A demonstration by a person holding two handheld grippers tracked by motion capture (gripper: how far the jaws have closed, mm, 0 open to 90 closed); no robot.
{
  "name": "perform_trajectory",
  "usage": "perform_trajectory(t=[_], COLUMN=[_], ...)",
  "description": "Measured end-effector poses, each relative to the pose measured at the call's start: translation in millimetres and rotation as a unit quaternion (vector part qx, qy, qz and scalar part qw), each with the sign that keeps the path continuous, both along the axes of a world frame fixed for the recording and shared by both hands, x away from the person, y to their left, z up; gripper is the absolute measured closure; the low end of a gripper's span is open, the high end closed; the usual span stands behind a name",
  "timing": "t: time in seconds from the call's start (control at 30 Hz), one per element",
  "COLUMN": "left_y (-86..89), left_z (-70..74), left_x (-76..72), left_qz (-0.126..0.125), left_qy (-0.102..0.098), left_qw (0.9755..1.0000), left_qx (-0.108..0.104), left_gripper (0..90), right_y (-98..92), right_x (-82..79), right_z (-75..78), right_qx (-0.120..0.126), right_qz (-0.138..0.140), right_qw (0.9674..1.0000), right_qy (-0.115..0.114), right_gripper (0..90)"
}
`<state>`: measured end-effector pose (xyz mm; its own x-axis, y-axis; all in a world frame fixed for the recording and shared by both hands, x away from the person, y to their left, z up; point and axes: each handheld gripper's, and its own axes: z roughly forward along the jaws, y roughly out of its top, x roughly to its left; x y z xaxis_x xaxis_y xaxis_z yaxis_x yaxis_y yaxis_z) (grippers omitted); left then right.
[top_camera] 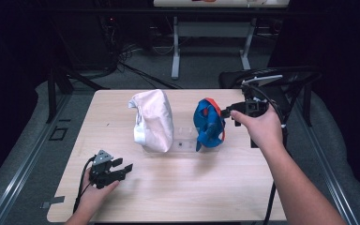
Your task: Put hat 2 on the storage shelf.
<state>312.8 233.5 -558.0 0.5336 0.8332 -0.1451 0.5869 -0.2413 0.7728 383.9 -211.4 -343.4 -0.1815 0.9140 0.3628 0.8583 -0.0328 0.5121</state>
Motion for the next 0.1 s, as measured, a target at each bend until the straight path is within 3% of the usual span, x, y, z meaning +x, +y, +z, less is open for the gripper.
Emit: perform_trajectory(t=[0.1], left_y=[0.9], left_z=[0.7], left_x=[0.0], left_qz=[-0.001], left_qy=[0.003], left_qw=[1.0], left_qx=[0.004], left_gripper=[44.9], right_y=[1.9], right_x=[-13.2], right_z=[-10.8], right_qx=[-0.014], right_qz=[0.017], right_qw=[0.9997], right_qy=[-0.011], right_gripper=[50.4])
